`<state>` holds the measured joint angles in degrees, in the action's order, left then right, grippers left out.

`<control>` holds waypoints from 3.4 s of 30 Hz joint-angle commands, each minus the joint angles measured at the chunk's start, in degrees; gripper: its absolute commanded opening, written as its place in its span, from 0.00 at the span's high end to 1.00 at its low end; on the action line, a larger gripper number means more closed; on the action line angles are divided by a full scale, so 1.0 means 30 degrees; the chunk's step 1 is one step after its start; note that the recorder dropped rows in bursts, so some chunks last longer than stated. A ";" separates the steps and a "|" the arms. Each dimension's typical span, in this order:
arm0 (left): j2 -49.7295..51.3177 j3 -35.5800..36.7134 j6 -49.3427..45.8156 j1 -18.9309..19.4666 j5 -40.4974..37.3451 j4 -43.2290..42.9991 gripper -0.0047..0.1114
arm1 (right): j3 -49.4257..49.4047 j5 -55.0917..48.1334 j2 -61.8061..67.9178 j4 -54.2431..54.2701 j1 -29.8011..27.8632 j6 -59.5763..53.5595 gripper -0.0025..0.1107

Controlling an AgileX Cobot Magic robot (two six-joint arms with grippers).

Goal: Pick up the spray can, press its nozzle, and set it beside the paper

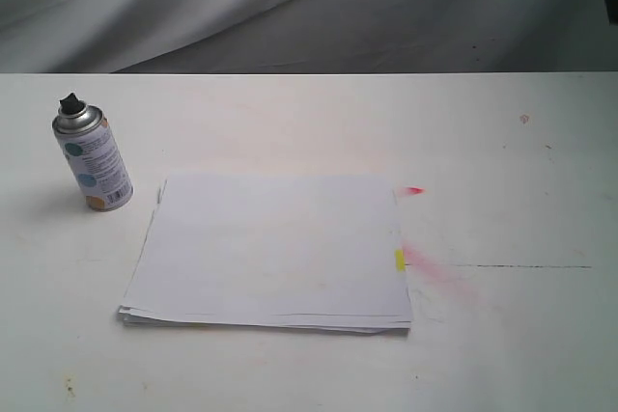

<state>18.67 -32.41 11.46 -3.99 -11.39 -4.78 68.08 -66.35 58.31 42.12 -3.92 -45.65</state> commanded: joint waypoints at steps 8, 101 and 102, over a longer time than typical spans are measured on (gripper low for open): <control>-0.2247 0.0630 0.0189 0.0007 -0.3270 0.1019 0.96 | -0.0117 -0.1206 -0.0978 0.5985 -0.0028 -0.0748 0.98; -0.4603 1.0805 0.0577 0.0007 0.2143 0.5353 0.96 | -2.1998 1.8888 -1.7163 -0.7067 0.0189 0.9479 0.98; -0.4603 1.0805 0.0577 0.0007 0.2143 0.5353 0.96 | -2.2233 1.9016 -1.7163 -0.7680 0.0189 0.9774 0.98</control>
<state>4.79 -0.23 13.02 -3.99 -4.98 11.49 2.74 -11.30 7.21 27.64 -3.32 -22.70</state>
